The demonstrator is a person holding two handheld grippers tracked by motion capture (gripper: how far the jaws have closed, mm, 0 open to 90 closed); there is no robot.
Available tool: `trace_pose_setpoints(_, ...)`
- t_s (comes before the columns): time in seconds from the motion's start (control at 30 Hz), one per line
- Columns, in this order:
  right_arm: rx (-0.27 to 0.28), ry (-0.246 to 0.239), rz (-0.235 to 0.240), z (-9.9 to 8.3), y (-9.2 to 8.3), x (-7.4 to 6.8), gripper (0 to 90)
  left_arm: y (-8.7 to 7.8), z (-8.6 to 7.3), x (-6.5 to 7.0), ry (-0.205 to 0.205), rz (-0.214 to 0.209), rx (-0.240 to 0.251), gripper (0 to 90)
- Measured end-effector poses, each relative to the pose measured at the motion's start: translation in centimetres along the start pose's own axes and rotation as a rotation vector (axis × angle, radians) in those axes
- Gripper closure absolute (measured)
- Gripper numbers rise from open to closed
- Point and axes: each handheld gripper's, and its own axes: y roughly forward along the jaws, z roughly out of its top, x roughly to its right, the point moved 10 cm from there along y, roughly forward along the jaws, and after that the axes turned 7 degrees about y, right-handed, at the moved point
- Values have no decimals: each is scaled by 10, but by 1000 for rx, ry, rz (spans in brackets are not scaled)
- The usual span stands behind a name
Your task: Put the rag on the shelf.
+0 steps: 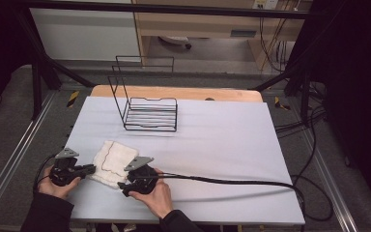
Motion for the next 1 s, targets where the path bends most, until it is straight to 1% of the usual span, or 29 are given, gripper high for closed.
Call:
trace_pose_setpoints(0.03,1,-8,-1,1,3,-3,436,0,0,0,1,0,0,813)
trace_pose_setpoints(0.07,0,-2,10,3,8,-7,476,0,0,0,1,1,0,813)
trace_pose_setpoints(0.1,0,-2,10,3,8,-7,476,0,0,0,1,0,0,813)
trace_pose_setpoints(0.17,-10,-9,13,3,12,-11,505,0,0,0,-1,-1,-1,812)
trace_pose_setpoints(0.2,-21,-1,17,3,16,-13,528,0,0,0,-1,-2,-1,813)
trace_pose_setpoints(0.23,-21,-1,17,3,16,-13,528,0,0,0,-4,-2,-3,813)
trace_pose_setpoints(0.3,-38,-16,10,1,24,-16,534,0,0,0,-8,-2,-4,813)
trace_pose_setpoints(0.37,-39,-14,7,0,26,-16,540,0,0,-1,-10,-2,-4,813)
trace_pose_setpoints(0.47,-34,-10,-19,0,28,-14,620,0,0,-1,-20,-5,-2,812)
trace_pose_setpoints(0.5,-33,-26,-31,0,28,-13,692,0,0,-1,-23,-5,-1,812)
trace_pose_setpoints(0.53,-33,-26,-31,0,28,-13,692,-1,0,-1,-23,-4,-1,812)
trace_pose_setpoints(0.57,-37,-38,-35,0,27,-12,779,-1,0,-1,-25,-4,-1,810)
trace_pose_setpoints(0.6,-37,-38,-35,0,27,-12,779,-1,0,-1,-26,-5,0,810)
trace_pose_setpoints(0.7,-41,-63,-31,0,25,-11,842,-4,2,0,-16,-7,20,793)
trace_pose_setpoints(0.77,-49,-76,-31,0,22,-10,857,-7,5,0,-13,-2,39,745)
trace_pose_setpoints(0.8,-58,-71,-22,-1,18,-8,864,-8,7,1,-17,-1,53,659)
trace_pose_setpoints(0.83,-58,-71,-22,-1,18,-8,864,-10,10,1,-23,1,70,659)
trace_pose_setpoints(0.87,-64,-57,-14,-2,12,-6,868,-11,12,1,-29,5,84,560)
trace_pose_setpoints(0.9,-73,-60,-17,-2,10,-4,869,-12,14,0,-29,7,94,526)
trace_pose_setpoints(0.93,-73,-60,-17,-2,10,-4,869,-12,16,0,-29,14,105,526)
trace_pose_setpoints(0.97,-86,-88,-20,-3,5,-1,870,-12,19,-1,-34,28,116,464)
trace_pose_setpoints(1.0,-86,-88,-20,-3,5,-1,870,-12,19,-1,-34,28,116,443)
